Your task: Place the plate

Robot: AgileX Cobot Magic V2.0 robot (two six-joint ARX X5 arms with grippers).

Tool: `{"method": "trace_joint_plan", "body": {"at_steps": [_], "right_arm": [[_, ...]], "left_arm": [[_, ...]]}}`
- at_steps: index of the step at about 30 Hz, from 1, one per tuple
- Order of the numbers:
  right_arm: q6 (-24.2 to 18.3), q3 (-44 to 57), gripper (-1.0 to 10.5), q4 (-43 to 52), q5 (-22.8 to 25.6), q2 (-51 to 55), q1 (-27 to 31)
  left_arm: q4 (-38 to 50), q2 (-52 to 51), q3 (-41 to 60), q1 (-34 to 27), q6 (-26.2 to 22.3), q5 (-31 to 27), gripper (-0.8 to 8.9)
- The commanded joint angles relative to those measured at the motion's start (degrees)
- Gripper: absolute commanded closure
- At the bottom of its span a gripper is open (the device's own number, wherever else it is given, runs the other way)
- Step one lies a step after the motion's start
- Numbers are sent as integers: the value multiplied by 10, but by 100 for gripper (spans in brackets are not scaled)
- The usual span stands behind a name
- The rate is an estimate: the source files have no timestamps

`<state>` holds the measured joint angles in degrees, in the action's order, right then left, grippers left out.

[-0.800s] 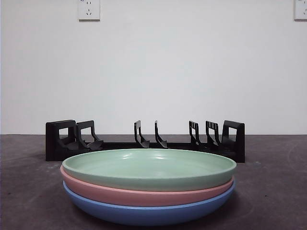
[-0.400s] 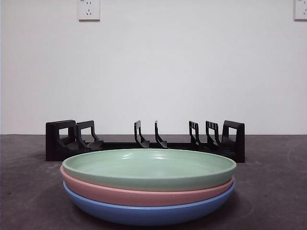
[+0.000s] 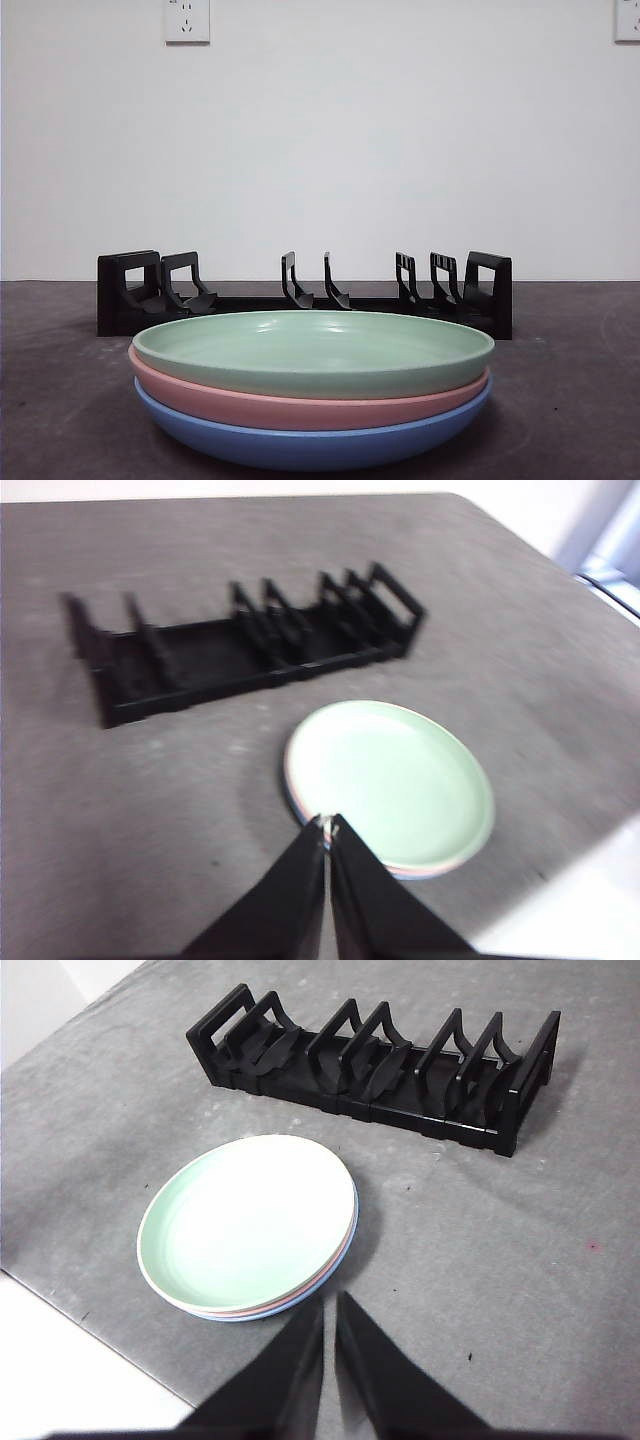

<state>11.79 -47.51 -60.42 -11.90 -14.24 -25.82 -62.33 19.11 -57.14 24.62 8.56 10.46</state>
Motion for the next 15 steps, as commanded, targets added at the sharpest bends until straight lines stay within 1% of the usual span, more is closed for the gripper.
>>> {"method": "trace_joint_plan", "body": {"at_steps": [1, 4, 6, 8, 10, 13, 15], "right_arm": [[-7, -5, 928, 8, 0, -1, -3], [-7, -5, 928, 8, -1, -1, -3], [-7, -5, 928, 8, -1, -1, -3], [-7, -5, 928, 8, 0, -1, -3], [-7, -5, 928, 8, -1, -1, -3], [-7, -5, 928, 8, -1, -1, -3], [-7, -5, 928, 8, -1, -1, -3]], "left_arm": [[8, 2, 10, -45, -1, 0, 806], [37, 0, 33, -104, -4, -2, 806], [77, -2, 61, -137, 3, -2, 807], [144, -7, 103, -167, -11, -2, 807], [242, -15, 163, -198, -18, -2, 807], [373, -30, 260, -231, -21, -2, 807], [435, -40, 319, -245, -26, -2, 807]]}}
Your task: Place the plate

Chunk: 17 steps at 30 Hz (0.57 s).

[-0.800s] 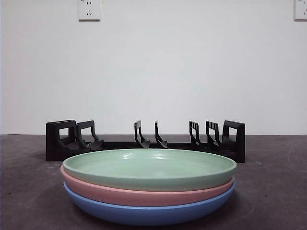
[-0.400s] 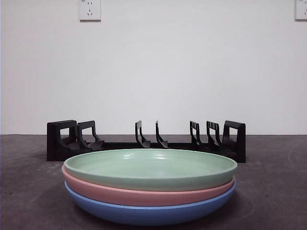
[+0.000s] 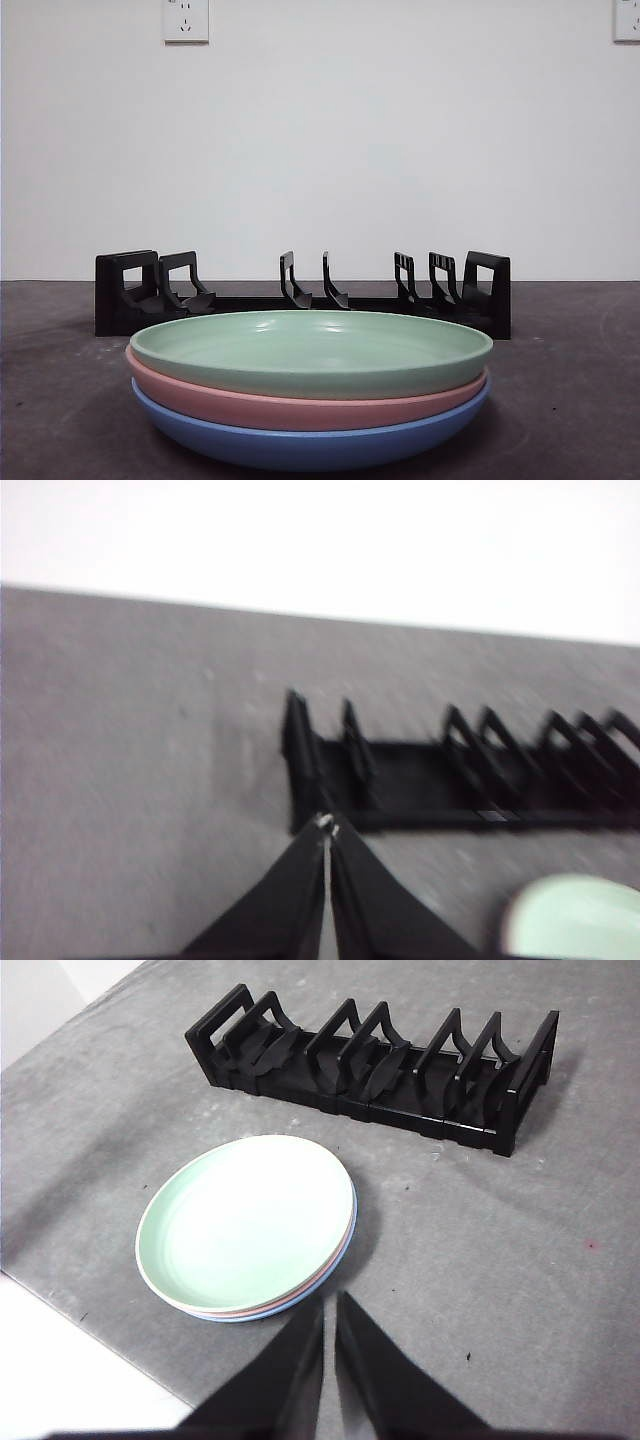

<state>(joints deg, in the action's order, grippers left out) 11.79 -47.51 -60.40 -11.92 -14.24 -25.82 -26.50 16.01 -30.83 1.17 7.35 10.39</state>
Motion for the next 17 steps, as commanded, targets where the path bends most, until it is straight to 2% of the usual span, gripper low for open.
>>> {"method": "trace_joint_plan", "body": {"at_steps": [1, 3, 9, 17], "right_arm": [[-7, -5, 928, 8, 0, -1, -3], [-7, -5, 928, 8, 0, -1, -3], [-7, -5, 928, 8, 0, -1, -3], [-7, -5, 928, 8, 0, -1, -3]], "left_arm": [[106, -17, 91, -17, -14, -1, 807], [141, -34, 144, -21, -14, -4, 807], [188, -105, 251, -21, 8, -75, 807], [146, -158, 283, -17, -2, -90, 807]]}}
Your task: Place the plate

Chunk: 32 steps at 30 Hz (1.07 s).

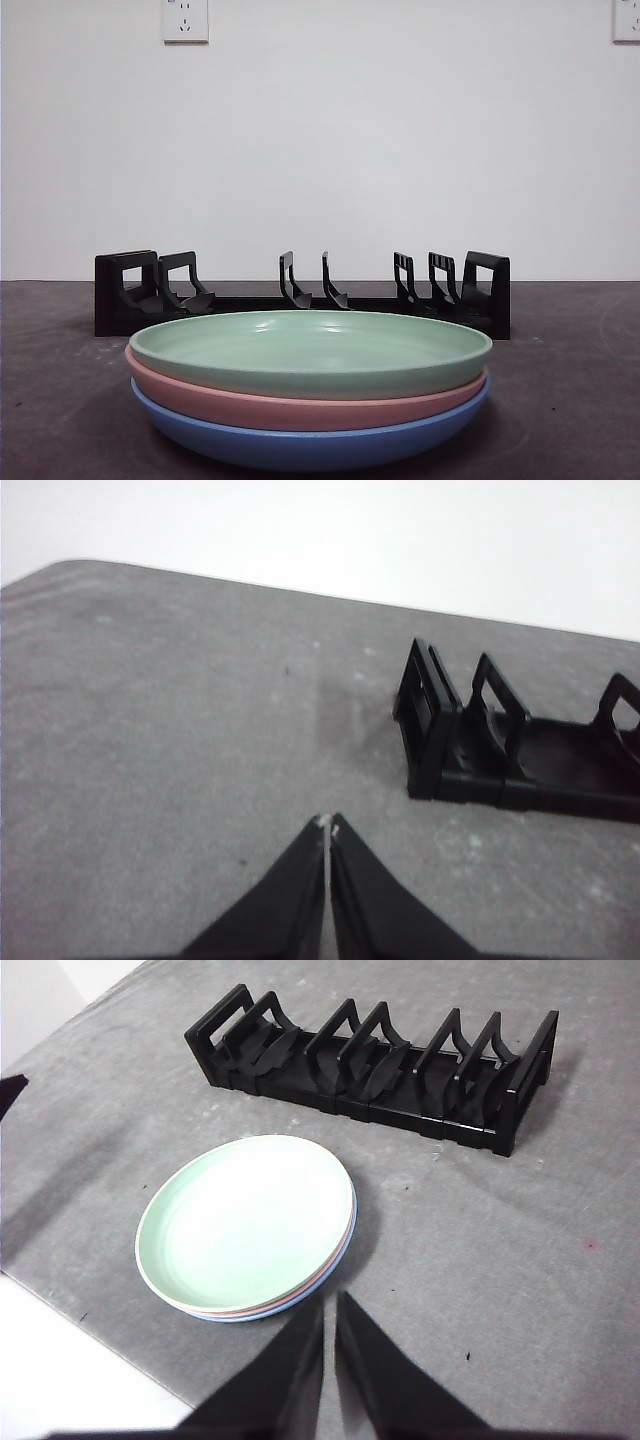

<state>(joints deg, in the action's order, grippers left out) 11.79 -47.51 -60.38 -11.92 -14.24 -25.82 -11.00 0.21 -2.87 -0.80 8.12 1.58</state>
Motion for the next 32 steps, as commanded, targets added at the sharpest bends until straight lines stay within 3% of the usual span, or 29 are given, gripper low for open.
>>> {"method": "trace_joint_plan", "body": {"at_steps": [1, 32], "right_arm": [[-7, -5, 928, 8, 0, -1, -3], [-7, -5, 928, 8, 0, -1, -3]], "left_arm": [[-15, 0, 4, 4, -14, -2, 807], [3, 0, 21, 35, -16, -20, 807]]}}
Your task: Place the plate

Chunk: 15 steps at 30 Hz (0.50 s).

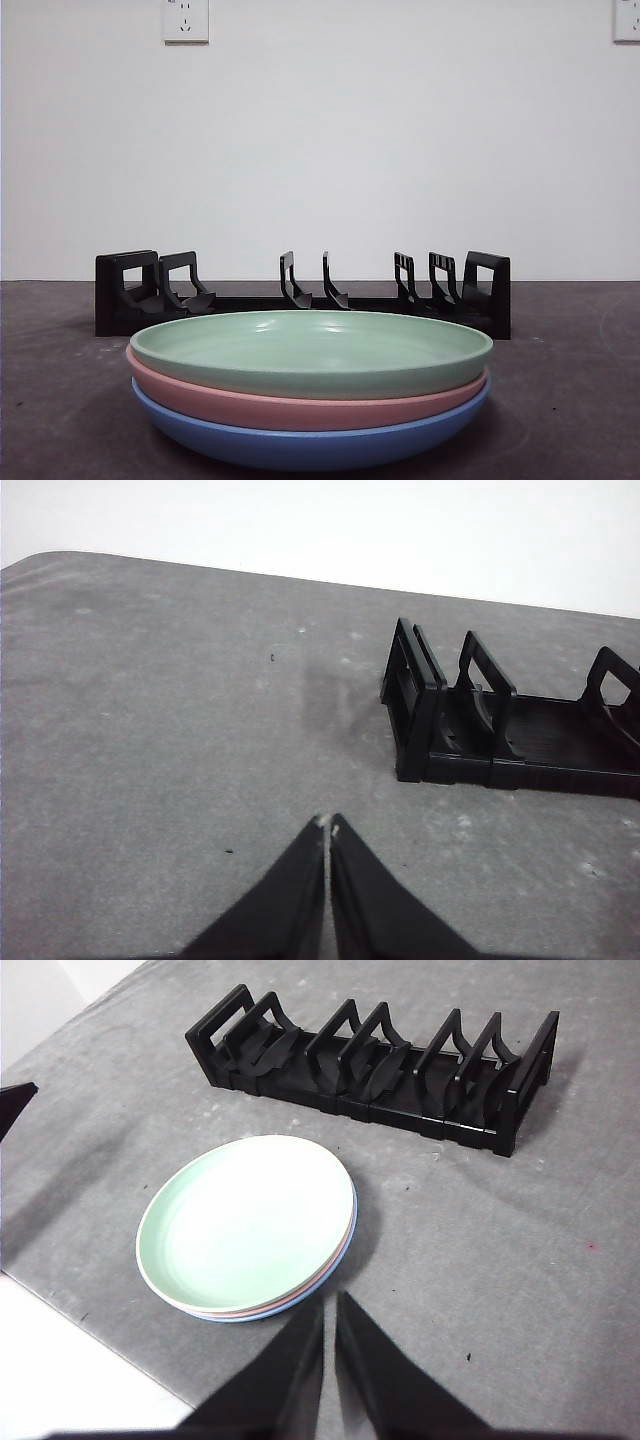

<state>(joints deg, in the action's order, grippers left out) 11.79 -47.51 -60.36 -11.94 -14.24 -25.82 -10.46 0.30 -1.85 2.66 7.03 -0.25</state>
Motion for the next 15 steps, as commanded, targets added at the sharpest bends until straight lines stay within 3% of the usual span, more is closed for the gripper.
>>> {"method": "trace_joint_plan", "body": {"at_steps": [1, 6, 12, 15], "right_arm": [[-7, -5, 928, 8, 0, -1, -3], [-7, -5, 928, 10, 1, -1, -3], [-7, 4, 929, 31, 115, 2, 64], [-8, 43, 929, 104, 162, 9, 113]], "left_arm": [[-3, -1, 11, 0, -5, -2, 807], [-3, -1, 11, 0, -5, -2, 807], [-3, -1, 11, 0, -5, -2, 807], [-3, -1, 11, 0, -5, -2, 807]]}}
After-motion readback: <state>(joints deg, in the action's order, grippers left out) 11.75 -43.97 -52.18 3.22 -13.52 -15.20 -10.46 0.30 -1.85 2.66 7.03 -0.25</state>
